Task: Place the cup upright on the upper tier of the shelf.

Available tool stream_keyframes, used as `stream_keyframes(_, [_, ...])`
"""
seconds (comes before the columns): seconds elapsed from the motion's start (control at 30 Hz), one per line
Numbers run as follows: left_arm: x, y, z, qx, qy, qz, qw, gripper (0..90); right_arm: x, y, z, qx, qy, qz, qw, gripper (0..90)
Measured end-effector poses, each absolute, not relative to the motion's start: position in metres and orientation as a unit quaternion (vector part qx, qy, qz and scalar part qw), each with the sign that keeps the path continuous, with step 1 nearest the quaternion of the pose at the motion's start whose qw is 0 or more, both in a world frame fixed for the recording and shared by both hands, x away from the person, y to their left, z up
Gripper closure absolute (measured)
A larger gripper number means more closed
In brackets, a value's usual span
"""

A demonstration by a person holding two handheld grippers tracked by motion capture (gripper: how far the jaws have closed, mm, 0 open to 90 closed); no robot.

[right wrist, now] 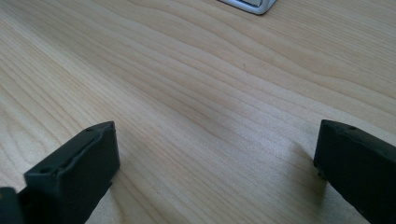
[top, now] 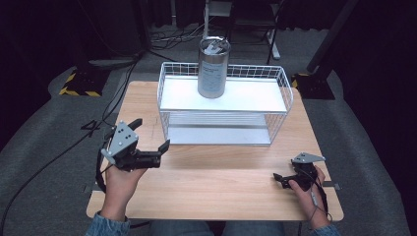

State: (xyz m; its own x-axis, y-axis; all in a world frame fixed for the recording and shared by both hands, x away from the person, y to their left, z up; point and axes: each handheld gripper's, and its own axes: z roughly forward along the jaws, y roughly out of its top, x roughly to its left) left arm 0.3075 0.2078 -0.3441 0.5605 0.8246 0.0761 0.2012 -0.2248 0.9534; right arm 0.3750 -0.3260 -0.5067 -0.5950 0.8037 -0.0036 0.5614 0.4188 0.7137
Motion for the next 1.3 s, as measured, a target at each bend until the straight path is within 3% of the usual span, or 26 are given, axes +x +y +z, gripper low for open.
stream_keyframes(0.13, [0.301,0.215,-0.372,0.719,0.363,0.294,0.514,0.0,0.375,-0.326,-0.507,0.414,0.824,0.344,0.176,0.6])
stream_keyframes(0.5, [0.306,0.22,-0.436,0.759,0.397,0.257,0.447,0.0,0.375,-0.326,-0.507,0.414,0.824,0.344,0.176,0.7])
stream_keyframes(0.73, [0.314,0.226,-0.471,0.781,0.432,0.201,0.405,0.0,0.375,-0.326,-0.507,0.414,0.824,0.344,0.176,0.7])
stream_keyframes(1.03, [0.322,0.224,-0.498,0.815,0.458,0.148,0.322,0.0,0.375,-0.326,-0.507,0.414,0.824,0.344,0.176,0.6])
stream_keyframes(1.13, [0.323,0.223,-0.504,0.82,0.46,0.153,0.303,0.0,0.375,-0.326,-0.507,0.414,0.824,0.344,0.176,0.7])
stream_keyframes(1.3, [0.323,0.225,-0.507,0.815,0.456,0.163,0.319,0.0,0.375,-0.326,-0.507,0.414,0.824,0.344,0.176,0.7])
